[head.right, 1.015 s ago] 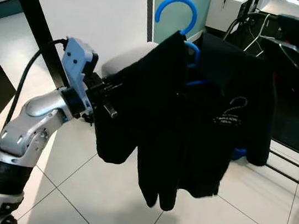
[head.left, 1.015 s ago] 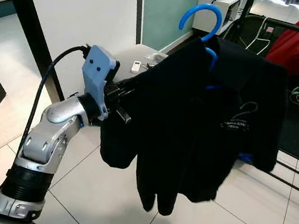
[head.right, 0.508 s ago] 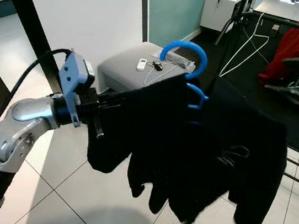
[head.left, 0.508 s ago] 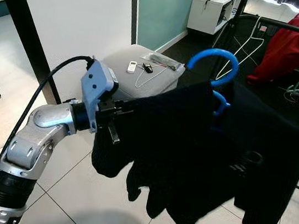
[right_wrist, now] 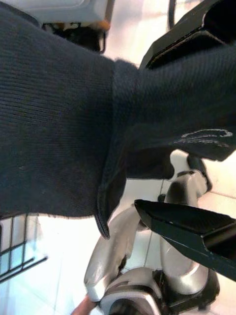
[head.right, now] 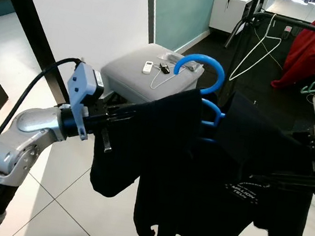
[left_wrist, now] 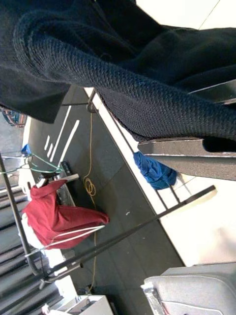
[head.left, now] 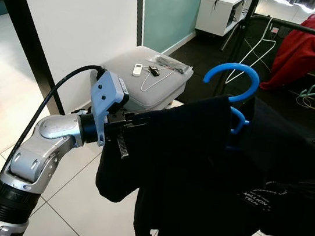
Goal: Hang hanger
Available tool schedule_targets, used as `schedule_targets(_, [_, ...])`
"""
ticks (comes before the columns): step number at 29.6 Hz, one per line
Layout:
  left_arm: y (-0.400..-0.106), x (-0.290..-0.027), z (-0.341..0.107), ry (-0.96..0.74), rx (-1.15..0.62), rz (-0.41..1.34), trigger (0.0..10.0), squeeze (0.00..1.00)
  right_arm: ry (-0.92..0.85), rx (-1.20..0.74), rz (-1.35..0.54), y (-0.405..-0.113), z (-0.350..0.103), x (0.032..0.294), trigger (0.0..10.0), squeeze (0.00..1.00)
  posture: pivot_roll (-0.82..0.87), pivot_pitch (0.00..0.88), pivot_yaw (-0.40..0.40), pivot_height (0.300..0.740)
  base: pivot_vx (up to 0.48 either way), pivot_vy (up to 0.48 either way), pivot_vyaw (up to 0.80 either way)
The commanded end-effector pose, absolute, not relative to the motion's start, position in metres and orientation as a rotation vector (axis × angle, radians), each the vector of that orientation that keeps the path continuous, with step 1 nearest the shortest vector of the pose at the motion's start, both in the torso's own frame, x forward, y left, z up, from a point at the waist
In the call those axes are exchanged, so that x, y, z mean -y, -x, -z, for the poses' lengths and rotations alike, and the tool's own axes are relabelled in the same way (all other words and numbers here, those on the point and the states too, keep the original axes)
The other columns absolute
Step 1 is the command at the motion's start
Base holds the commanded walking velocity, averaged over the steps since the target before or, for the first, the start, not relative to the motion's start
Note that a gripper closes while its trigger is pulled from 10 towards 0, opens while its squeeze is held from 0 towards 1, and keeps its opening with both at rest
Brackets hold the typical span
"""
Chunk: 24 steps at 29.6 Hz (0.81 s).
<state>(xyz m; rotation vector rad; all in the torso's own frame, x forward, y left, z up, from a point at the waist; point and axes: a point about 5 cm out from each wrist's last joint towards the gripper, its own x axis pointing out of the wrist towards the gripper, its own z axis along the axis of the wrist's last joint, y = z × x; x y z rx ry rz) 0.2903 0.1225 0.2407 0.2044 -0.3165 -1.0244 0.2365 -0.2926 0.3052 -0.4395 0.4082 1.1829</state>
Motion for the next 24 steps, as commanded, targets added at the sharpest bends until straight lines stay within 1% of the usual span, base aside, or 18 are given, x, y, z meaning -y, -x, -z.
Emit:
schedule_targets(1, [-0.283,-0.119,-0.248,-0.197,0.357,1.062,10.0,0.00,0.464,-0.393,-1.173,-0.241,-0.303,0.290,10.0,0.00,-0.18,0.080,0.017,0.740,0.000,0.000,0.00])
schedule_targets(3, [-0.282,-0.117,-0.249,-0.196,0.360,1.072,10.0,0.00,0.463,-0.382,-1.171,-0.243,-0.302,0.289,10.0,0.00,-0.18,0.081,0.018,0.740,0.000,0.000,0.00])
schedule_targets(4, [-0.281,-0.115,-0.249,-0.196,0.362,1.079,10.0,0.00,0.463,-0.361,-1.169,-0.245,-0.302,0.288,3.5,0.00,-0.17,0.082,0.018,0.740,0.000,0.000,0.00])
schedule_targets(5, [-0.281,-0.115,-0.249,-0.196,0.362,1.079,10.0,0.00,0.463,-0.361,-1.169,-0.245,-0.302,0.288,3.5,0.00,-0.17,0.082,0.018,0.740,0.000,0.000,0.00])
schedule_targets(6, [-0.280,-0.114,-0.250,-0.197,0.365,1.086,10.0,0.00,0.453,-0.333,-1.176,-0.248,-0.302,0.286,0.0,0.00,-0.17,0.082,0.020,0.740,0.000,0.000,0.00])
schedule_targets(13, [-0.279,-0.113,-0.250,-0.206,0.360,1.105,10.0,0.00,0.425,-0.279,-1.205,-0.250,-0.307,0.282,0.0,0.00,-0.17,0.083,0.018,0.740,0.000,0.000,0.00])
schedule_targets(24, [-0.276,-0.112,-0.248,-0.209,0.346,1.132,10.0,0.00,0.417,-0.255,-1.210,-0.253,-0.310,0.281,0.0,0.00,-0.18,0.083,0.019,0.740,0.000,0.000,0.00])
